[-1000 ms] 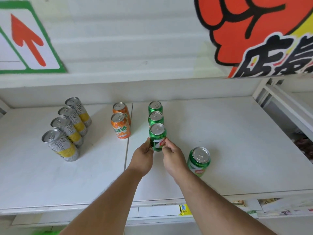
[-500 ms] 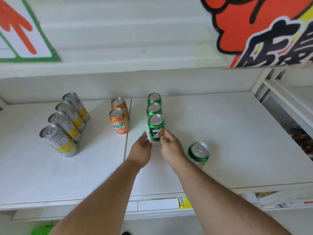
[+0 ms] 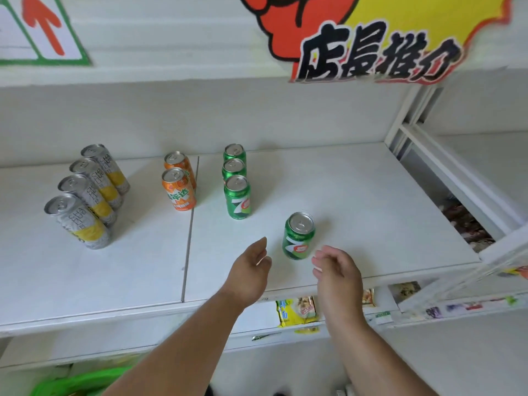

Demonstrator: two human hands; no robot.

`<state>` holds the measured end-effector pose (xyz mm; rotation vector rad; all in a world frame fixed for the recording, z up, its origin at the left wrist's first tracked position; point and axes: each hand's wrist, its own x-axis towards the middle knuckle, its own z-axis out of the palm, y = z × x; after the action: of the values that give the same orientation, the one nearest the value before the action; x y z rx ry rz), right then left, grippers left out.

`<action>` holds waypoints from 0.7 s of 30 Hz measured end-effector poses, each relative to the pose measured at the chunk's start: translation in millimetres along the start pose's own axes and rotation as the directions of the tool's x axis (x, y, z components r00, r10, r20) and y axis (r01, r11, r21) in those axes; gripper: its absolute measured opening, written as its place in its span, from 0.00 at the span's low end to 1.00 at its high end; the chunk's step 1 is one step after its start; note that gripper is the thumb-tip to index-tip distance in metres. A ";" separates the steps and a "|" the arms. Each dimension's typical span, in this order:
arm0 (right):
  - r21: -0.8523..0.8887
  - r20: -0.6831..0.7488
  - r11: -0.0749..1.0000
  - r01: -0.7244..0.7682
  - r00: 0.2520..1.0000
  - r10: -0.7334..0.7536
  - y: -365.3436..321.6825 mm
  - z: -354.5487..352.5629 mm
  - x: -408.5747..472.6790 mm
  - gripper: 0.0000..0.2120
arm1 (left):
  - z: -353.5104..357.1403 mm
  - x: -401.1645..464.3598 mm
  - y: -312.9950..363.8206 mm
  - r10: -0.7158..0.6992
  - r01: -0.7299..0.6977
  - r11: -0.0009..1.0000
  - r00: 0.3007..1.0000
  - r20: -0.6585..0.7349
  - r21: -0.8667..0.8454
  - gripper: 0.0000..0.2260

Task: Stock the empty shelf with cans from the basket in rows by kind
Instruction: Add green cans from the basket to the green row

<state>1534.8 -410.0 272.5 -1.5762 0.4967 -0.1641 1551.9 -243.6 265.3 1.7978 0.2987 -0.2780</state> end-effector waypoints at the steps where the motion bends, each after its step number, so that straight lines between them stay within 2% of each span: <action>1: -0.032 0.006 0.999 -0.013 1.000 0.013 1.6 -1.6 8.8 0.08 | 3.2 2.5 2.9 0.006 -0.006 1.000 1.000 0.016 0.011 0.22; 4: -0.189 0.178 0.981 -0.050 0.980 0.084 -0.5 5.4 27.7 0.17 | 13.9 11.0 11.6 0.022 -0.025 0.999 0.998 0.060 0.044 0.24; 6: -0.221 0.266 0.975 -0.013 0.961 0.073 -0.6 11.2 32.9 0.16 | 20.6 12.5 17.9 0.048 -0.054 0.996 0.994 0.095 0.065 0.24; 10: -0.219 0.296 0.975 -0.020 0.951 0.086 -0.2 20.2 31.0 0.20 | 23.1 9.8 14.8 0.124 -0.130 0.991 0.984 0.125 0.042 0.25; 16: -0.166 0.443 0.986 0.018 0.895 0.058 1.7 50.5 23.4 0.20 | -8.3 -0.2 -5.4 0.107 -0.107 0.994 0.994 -0.007 0.000 0.23; 21: -0.196 0.551 0.979 0.056 0.832 0.063 9.6 83.8 18.9 0.19 | -39.1 -9.0 -15.8 0.088 -0.092 0.995 0.991 -0.100 -0.033 0.23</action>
<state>1583.2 -341.1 252.8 -1.7298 0.0534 0.3594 1539.2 -202.4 263.4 1.7852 0.2894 -0.1192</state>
